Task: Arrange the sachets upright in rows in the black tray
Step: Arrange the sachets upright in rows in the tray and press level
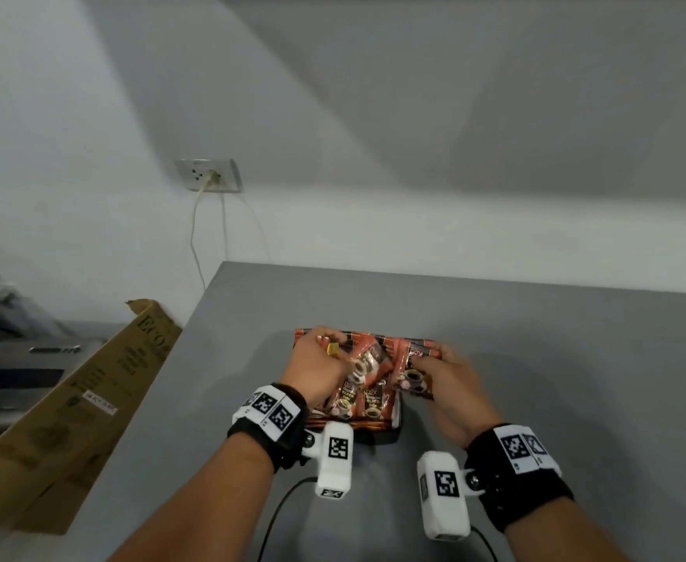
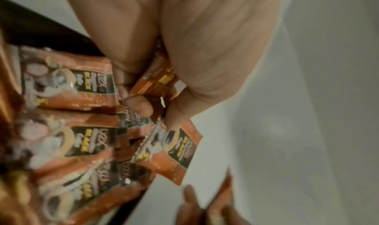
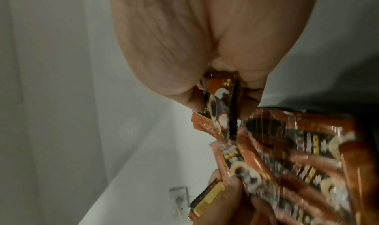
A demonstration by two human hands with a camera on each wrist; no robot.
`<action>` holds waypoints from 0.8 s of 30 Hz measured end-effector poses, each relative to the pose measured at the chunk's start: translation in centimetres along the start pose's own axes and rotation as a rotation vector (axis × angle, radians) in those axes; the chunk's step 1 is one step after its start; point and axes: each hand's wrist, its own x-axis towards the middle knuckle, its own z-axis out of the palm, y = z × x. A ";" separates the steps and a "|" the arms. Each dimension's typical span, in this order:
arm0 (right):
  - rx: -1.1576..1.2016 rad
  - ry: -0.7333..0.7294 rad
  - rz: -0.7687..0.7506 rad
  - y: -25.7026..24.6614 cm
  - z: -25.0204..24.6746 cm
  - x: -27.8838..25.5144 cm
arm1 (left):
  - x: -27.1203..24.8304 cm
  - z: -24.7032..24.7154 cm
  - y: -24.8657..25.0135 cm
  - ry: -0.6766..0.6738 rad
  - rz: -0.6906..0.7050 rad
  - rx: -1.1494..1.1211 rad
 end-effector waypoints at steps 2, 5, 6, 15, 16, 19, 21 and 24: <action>0.053 -0.071 0.052 0.0 1.4 0.1 | -0.4 0.0 0.3 0.003 0.015 -0.147; 0.014 -0.142 0.036 0.1 3.4 0.2 | -1.4 0.5 0.7 -0.073 0.010 -0.339; -0.005 -0.135 0.014 0.0 3.9 0.2 | -1.7 0.4 0.7 -0.090 -0.020 -0.422; 0.038 -0.252 0.027 -1.7 3.7 -0.5 | -3.2 -2.4 0.0 -0.182 -0.132 -0.696; -0.003 -0.247 0.021 -1.7 3.9 -0.6 | -3.3 -2.4 -0.1 -0.180 -0.115 -0.659; -0.110 -0.241 0.002 -1.3 4.6 -0.7 | -3.4 -2.0 -0.3 -0.170 -0.049 -0.546; -0.157 -0.249 -0.017 -1.1 5.0 -1.0 | -3.4 -1.6 -0.4 -0.165 -0.019 -0.487; -0.204 -0.203 -0.148 -1.2 4.9 -1.0 | -3.4 -1.5 -0.3 -0.166 -0.077 -0.475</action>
